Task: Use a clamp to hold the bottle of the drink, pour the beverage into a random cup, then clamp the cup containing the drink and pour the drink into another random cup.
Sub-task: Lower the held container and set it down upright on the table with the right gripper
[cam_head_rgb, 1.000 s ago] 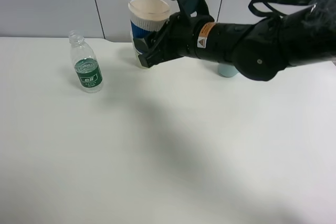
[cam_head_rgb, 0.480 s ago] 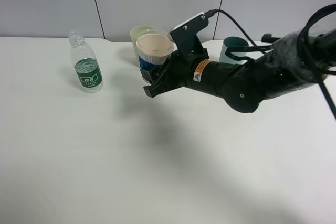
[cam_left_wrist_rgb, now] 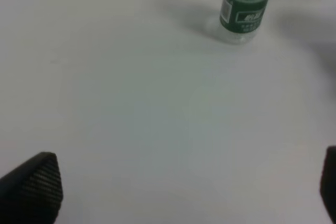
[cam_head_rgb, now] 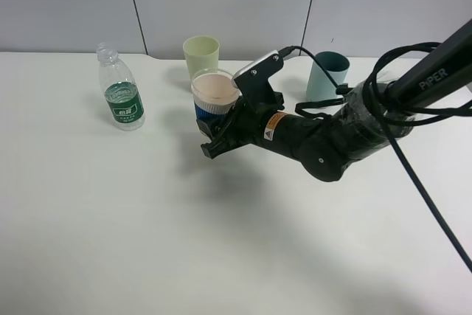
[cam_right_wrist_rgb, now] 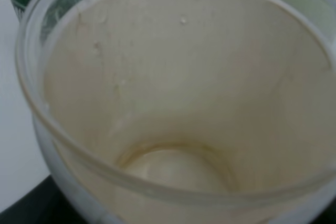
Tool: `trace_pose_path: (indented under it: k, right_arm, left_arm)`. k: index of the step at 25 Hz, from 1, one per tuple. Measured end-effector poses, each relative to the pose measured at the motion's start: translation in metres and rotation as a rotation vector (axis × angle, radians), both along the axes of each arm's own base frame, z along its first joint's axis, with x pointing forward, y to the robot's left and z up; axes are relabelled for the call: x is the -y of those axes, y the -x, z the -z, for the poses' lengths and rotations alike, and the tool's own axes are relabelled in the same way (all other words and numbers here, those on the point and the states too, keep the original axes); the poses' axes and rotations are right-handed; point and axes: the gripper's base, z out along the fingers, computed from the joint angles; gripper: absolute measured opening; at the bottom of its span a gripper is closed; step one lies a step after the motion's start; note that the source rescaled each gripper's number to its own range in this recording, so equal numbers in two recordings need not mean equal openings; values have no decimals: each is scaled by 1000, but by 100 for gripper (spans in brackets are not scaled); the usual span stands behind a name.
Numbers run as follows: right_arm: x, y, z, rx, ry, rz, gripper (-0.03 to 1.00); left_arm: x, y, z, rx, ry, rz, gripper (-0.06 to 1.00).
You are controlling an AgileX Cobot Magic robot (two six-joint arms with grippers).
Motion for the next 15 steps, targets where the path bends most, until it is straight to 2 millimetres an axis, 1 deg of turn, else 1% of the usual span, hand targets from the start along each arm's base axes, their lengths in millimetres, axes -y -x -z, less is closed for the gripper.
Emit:
trace_pose_path:
  k: [10, 15]
  right_arm:
    - [3, 3, 28, -58, 49, -1, 2]
    - [2, 3, 33, -51, 41, -1, 2]
  left_arm:
    - [0, 0, 0, 0, 0, 0, 100]
    - [0, 0, 0, 0, 0, 0, 100]
